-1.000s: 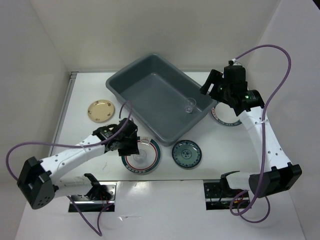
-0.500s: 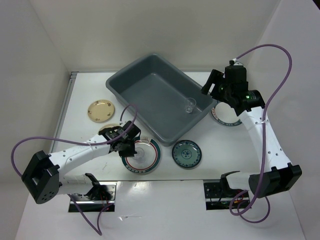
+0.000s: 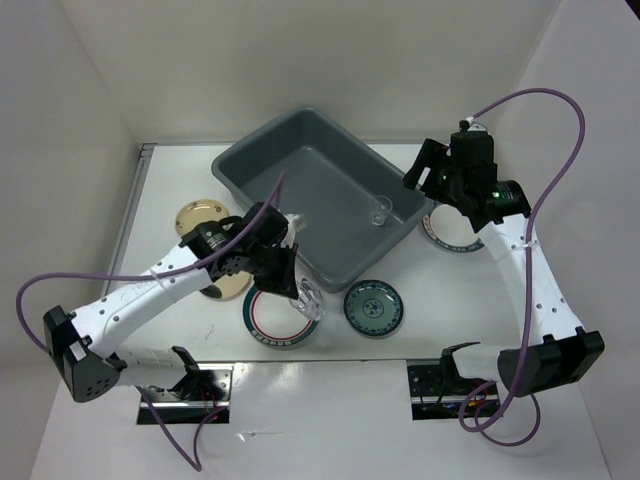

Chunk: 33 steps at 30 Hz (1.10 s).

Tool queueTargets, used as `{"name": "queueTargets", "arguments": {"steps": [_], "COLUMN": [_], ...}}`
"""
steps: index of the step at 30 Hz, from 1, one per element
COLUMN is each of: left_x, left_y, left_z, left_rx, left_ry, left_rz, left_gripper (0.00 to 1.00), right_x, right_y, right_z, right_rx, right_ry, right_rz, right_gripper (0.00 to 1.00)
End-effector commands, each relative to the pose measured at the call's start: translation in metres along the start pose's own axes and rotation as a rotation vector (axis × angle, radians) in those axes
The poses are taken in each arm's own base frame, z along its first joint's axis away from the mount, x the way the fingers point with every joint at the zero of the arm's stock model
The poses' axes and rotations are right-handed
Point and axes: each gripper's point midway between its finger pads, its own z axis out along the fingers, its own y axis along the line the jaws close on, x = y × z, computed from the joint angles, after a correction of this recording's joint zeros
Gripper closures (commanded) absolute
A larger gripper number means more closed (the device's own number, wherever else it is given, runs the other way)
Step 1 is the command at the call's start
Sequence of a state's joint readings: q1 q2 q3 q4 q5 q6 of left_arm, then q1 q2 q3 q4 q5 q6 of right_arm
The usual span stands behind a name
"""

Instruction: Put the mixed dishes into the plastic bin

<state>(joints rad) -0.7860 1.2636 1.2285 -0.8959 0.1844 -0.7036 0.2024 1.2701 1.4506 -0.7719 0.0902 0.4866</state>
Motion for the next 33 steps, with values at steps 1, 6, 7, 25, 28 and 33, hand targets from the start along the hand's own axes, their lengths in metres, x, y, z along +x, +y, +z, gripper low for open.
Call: {"name": "queueTargets", "arguments": {"steps": [1,6,7,25,28,33], "left_x": [0.023,-0.069,-0.088,-0.273,-0.282,-0.302], "left_y": [-0.025,-0.067,-0.078,-0.069,-0.063,-0.071], "left_z": [-0.032,-0.049,-0.037,0.081,0.101,0.116], "left_rx": [0.061,0.058,0.086,-0.127,-0.166,-0.163], "left_ry": [0.158,-0.129,-0.174,-0.563,-0.559,-0.582], "left_rz": [0.136,0.218,0.227,0.252,0.271,0.291], "left_gripper": [1.0,0.98,0.97,0.86,0.86,0.86], "right_x": [-0.014,-0.023,-0.024,-0.01,0.004,0.01], "right_y": [0.001,0.002,0.001,-0.028,-0.026,-0.029], "right_z": [-0.016,-0.029,-0.029,-0.095,-0.094,-0.098], "right_rx": [-0.013,-0.033,-0.025,0.023,-0.004,0.0], "right_ry": [-0.058,-0.107,-0.111,-0.176,-0.135,-0.127], "right_rz": [0.001,0.03,0.031,0.059,0.072,0.082], "right_gripper": [0.14,0.14,0.14,0.14,0.14,0.14]}}
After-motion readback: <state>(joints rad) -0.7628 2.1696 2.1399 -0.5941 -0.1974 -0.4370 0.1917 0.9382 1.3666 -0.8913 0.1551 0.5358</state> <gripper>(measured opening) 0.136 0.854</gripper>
